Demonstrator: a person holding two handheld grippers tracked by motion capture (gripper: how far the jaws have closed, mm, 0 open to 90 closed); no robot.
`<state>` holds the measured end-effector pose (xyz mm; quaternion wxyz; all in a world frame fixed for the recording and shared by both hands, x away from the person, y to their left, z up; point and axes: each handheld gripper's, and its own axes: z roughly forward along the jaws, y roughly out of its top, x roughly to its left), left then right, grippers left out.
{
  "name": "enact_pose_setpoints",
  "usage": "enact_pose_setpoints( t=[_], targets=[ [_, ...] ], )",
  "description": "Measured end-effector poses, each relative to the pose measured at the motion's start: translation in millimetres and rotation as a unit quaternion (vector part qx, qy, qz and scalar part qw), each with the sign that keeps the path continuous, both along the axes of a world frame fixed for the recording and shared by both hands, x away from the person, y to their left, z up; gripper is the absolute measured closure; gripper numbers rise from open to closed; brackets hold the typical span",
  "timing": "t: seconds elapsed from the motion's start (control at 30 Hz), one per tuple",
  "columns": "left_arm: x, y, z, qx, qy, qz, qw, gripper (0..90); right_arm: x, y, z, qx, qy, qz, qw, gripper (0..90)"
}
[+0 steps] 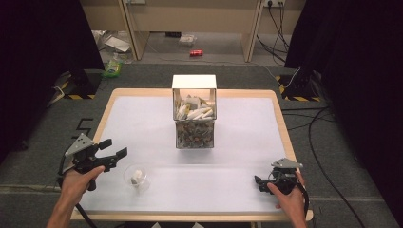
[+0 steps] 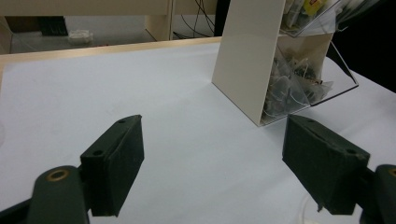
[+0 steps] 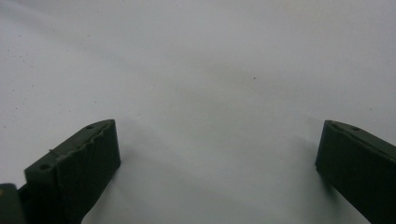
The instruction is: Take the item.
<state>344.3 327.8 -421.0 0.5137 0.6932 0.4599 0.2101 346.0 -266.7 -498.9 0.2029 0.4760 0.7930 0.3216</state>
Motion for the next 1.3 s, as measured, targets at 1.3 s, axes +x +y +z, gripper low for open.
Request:
enact_pose_setpoints(
  t=[1.3],
  targets=[
    [53.6, 10.7, -47.3, 0.026, 0.036, 0.061, 0.9972, 20.3, 0.1, -0.1, 0.0, 0.0, 0.0, 0.0, 1.0, 0.4]
  ],
)
